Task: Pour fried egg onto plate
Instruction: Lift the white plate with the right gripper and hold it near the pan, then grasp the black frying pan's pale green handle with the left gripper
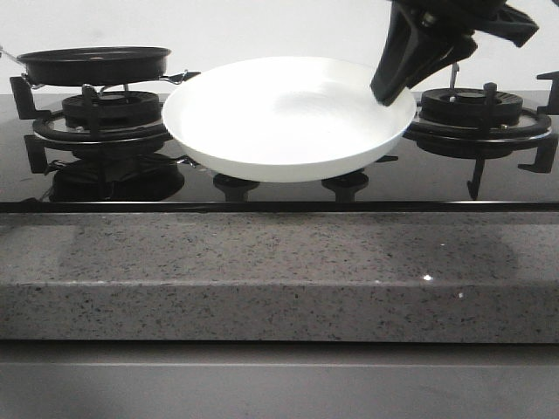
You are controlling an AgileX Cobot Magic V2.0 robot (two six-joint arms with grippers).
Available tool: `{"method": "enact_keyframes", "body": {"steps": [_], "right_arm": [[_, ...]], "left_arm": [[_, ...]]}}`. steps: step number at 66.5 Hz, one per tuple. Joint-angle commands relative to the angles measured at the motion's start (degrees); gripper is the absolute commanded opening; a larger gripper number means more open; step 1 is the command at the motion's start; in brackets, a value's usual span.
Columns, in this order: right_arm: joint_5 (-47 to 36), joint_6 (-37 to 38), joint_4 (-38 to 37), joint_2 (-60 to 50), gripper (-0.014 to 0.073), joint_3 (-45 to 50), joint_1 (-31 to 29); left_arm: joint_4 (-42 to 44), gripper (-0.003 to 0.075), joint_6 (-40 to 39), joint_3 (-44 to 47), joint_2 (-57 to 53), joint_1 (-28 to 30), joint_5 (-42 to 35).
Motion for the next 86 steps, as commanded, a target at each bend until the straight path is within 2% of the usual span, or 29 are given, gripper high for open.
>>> {"method": "enact_keyframes", "body": {"steps": [1, 25, 29, 37, 41, 53, 69, 78, 86], "right_arm": [[-2.7, -0.8, 1.7, -1.4, -0.0067, -1.4, 0.2], [-2.5, -0.8, 1.7, -0.7, -0.0067, -1.4, 0.2], [-2.5, -0.8, 1.7, -0.7, -0.0067, -1.4, 0.2], [-2.5, -0.8, 1.7, -0.7, -0.0067, -1.4, 0.2], [-2.5, -0.8, 1.7, -0.7, -0.0067, -1.4, 0.2], [-2.5, -0.8, 1.7, -0.7, -0.0067, -1.4, 0.2], [-2.5, -0.8, 1.7, -0.7, -0.0067, -1.4, 0.2], [-2.5, -0.8, 1.7, -0.7, -0.0067, -1.4, 0.2], [-2.5, -0.8, 1.7, -0.7, -0.0067, -1.4, 0.2]], "left_arm": [[-0.3, 0.0363, -0.4, -1.6, 0.3, 0.0, -4.2], [-0.3, 0.0374, -0.4, -1.6, 0.3, 0.0, -4.1], [-0.2, 0.042, -0.4, -1.6, 0.3, 0.0, -4.1], [-0.1, 0.0589, -0.4, -1.8, 0.5, 0.0, -3.8], [-0.1, 0.0622, -0.4, -2.7, 1.0, 0.0, -2.1], [3.6, 0.0621, -0.4, -8.5, 6.1, 0.0, 5.0], [7.4, 0.0621, -0.2, -21.3, 20.6, 0.7, 18.7], [0.3, 0.0621, 6.9, -27.4, 28.4, 5.2, 21.2], [-16.2, 0.062, 17.4, -31.8, 34.3, 13.6, 23.5]]}}
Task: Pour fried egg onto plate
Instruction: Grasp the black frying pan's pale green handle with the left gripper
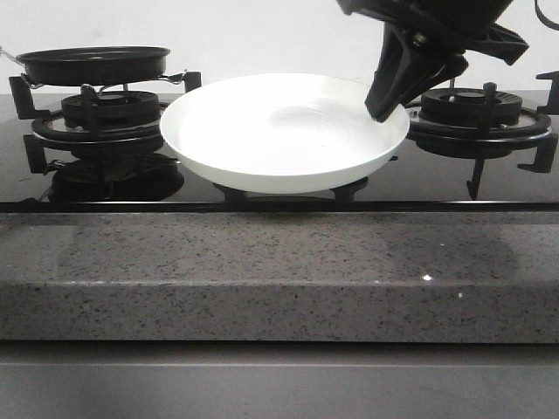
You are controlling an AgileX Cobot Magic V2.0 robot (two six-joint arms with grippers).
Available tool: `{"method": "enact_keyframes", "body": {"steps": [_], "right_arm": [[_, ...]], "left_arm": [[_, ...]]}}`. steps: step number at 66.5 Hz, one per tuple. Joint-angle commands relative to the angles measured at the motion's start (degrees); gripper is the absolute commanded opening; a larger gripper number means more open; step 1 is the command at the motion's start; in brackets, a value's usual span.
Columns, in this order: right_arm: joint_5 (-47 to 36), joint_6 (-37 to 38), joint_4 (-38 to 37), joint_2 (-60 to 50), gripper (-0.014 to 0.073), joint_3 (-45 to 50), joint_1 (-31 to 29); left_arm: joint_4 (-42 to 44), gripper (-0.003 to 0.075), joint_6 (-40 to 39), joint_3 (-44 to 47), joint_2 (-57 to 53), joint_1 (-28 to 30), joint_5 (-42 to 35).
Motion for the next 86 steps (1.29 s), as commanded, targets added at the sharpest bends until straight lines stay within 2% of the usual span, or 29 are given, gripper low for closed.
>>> {"method": "enact_keyframes", "body": {"steps": [1, 8, 16, 29, 40, 62, 80, 86], "right_arm": [[-2.5, -0.7, 1.1, -2.1, -0.0067, -1.4, 0.2], [-2.5, -0.7, 1.1, -2.1, -0.0067, -1.4, 0.2], [-2.5, -0.7, 1.1, -2.1, -0.0067, -1.4, 0.2], [-2.5, -0.7, 1.1, -2.1, -0.0067, -1.4, 0.2], [-2.5, -0.7, 1.1, -2.1, -0.0067, -1.4, 0.2], [-2.5, -0.7, 1.1, -2.1, -0.0067, -1.4, 0.2], [-2.5, -0.7, 1.1, -2.1, -0.0067, -1.4, 0.2], [-2.5, -0.7, 1.1, -2.1, -0.0067, -1.4, 0.2]], "left_arm": [[-12.4, 0.0621, 8.2, -5.1, 3.0, 5.8, -0.9], [-26.3, 0.062, 15.3, -6.9, 7.4, 12.6, -0.5], [-39.4, 0.062, 18.8, -8.1, 12.7, 17.8, -0.5], [-61.0, 0.062, 24.8, -8.8, 21.6, 19.4, -0.5], [-74.0, 0.062, 28.9, -8.8, 27.7, 19.4, 0.0], [-83.9, 0.062, 33.5, -9.4, 34.0, 16.6, 1.4], [-84.0, 0.0617, 33.4, -11.8, 35.8, 15.1, 1.7], [-84.0, 0.0578, 33.4, -11.8, 35.8, 15.1, 1.6]]}}
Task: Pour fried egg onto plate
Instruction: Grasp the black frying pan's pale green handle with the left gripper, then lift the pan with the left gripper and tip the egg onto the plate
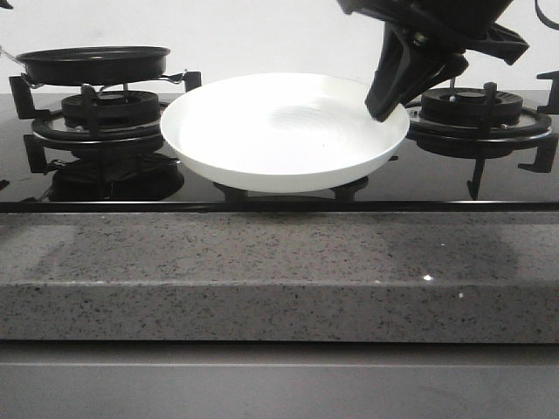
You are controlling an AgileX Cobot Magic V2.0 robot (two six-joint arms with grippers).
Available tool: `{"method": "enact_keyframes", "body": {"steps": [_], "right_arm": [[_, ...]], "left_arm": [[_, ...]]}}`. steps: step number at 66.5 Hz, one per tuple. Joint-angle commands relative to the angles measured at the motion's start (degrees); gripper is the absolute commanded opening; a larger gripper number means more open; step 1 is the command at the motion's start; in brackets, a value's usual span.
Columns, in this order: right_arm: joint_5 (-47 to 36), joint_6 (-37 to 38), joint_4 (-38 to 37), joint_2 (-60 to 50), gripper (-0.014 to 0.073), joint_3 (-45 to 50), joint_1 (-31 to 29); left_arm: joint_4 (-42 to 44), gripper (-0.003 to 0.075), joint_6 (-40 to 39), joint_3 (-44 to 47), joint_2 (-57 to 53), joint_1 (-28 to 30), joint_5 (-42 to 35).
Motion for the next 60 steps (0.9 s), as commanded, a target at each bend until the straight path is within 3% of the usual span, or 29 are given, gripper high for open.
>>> {"method": "enact_keyframes", "body": {"steps": [1, 13, 29, 50, 60], "right_arm": [[-2.5, -0.7, 1.0, -2.1, -0.0067, -1.4, 0.2], [-2.5, -0.7, 1.0, -2.1, -0.0067, -1.4, 0.2], [-2.5, -0.7, 1.0, -2.1, -0.0067, -1.4, 0.2], [-2.5, -0.7, 1.0, -2.1, -0.0067, -1.4, 0.2], [-2.5, -0.7, 1.0, -2.1, -0.0067, -1.4, 0.2]], "left_arm": [[-3.9, 0.0566, 0.3, -1.8, -2.7, -0.1, 1.8], [-3.9, 0.0382, 0.3, -1.8, -2.7, -0.1, 1.8], [-3.9, 0.0202, 0.3, -1.8, -2.7, -0.1, 1.9], [-5.5, 0.0027, 0.3, -1.8, -2.7, -0.1, 5.1], [-7.1, -0.002, 0.3, -2.3, -3.1, 0.3, 7.8]]}}
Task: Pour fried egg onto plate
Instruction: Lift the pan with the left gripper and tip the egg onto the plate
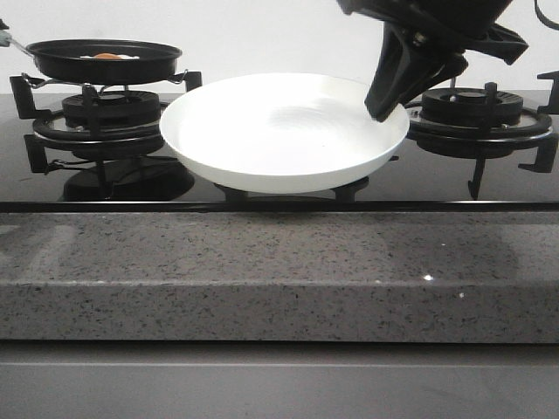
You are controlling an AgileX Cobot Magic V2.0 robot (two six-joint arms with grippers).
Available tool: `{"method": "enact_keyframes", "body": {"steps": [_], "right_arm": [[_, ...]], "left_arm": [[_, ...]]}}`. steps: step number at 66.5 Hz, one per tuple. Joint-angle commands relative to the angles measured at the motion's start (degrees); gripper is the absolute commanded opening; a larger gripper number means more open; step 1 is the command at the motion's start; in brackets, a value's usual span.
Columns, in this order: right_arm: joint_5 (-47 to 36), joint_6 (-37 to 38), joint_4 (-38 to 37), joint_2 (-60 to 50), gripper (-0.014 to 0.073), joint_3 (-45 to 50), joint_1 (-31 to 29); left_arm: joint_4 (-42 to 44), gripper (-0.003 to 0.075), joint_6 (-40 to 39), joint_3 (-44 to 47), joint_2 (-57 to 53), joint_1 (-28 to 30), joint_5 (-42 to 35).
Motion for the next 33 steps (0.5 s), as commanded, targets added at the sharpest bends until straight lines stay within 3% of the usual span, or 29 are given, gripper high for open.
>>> {"method": "enact_keyframes", "body": {"steps": [1, 33], "right_arm": [[-2.4, -0.4, 1.0, -2.1, -0.0067, -1.4, 0.2], [-2.4, -0.4, 1.0, -2.1, -0.0067, -1.4, 0.2]], "left_arm": [[-5.4, -0.002, 0.3, -2.2, -3.3, 0.3, 4.0], [-5.4, -0.002, 4.4, -2.2, -16.8, 0.6, 4.5]]}}
